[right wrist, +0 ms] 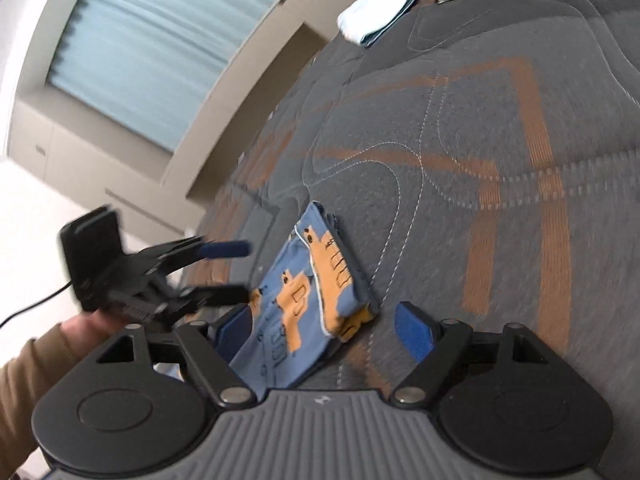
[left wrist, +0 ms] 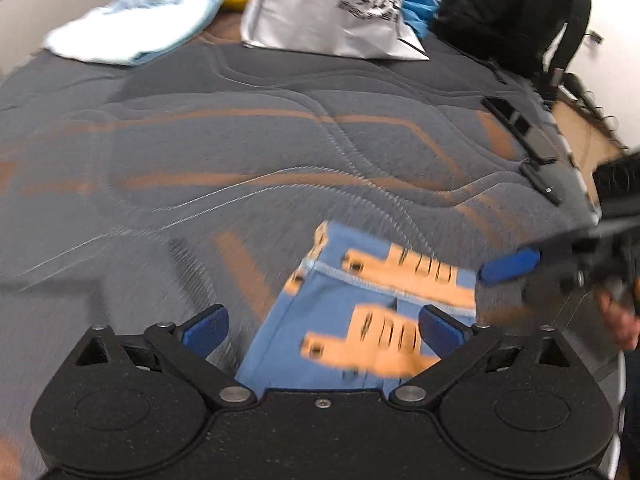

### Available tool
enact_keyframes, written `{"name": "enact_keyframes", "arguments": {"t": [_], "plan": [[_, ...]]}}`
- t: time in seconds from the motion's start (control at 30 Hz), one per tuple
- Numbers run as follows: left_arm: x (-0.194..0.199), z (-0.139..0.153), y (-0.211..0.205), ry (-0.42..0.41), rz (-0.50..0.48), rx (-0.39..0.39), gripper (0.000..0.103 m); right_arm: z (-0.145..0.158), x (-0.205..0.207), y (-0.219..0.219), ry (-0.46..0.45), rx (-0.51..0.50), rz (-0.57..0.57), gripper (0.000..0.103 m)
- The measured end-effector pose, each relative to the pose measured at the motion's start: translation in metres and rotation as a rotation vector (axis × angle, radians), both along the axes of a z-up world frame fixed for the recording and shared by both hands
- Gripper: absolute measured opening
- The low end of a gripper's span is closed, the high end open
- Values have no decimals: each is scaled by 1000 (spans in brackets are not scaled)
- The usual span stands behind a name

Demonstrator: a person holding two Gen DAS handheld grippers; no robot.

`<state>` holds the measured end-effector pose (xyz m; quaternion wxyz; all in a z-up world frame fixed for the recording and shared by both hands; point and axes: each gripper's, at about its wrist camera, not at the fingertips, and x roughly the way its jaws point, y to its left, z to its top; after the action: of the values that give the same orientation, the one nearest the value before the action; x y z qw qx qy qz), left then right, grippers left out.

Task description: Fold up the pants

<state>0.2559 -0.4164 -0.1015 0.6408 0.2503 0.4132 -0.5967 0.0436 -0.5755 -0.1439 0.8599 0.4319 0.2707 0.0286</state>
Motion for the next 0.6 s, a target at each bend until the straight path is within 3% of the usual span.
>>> {"name": "enact_keyframes", "arguments": {"t": [0.13, 0.23, 0.3, 0.47, 0.6], "plan": [[17, -12, -29, 114, -46, 0, 90, -4, -10, 9, -31, 22, -32, 82], [18, -24, -46, 149, -105, 37, 82, -12, -15, 14, -36, 45, -62, 79], [17, -28, -54, 162, -132, 39, 82, -15, -18, 14, -44, 71, -78, 77], [29, -34, -65, 274, -98, 20, 81, -14, -25, 20, -60, 114, -121, 74], [35, -34, -64, 293, -83, 25, 72, -16, -28, 24, -45, 125, -166, 67]]}}
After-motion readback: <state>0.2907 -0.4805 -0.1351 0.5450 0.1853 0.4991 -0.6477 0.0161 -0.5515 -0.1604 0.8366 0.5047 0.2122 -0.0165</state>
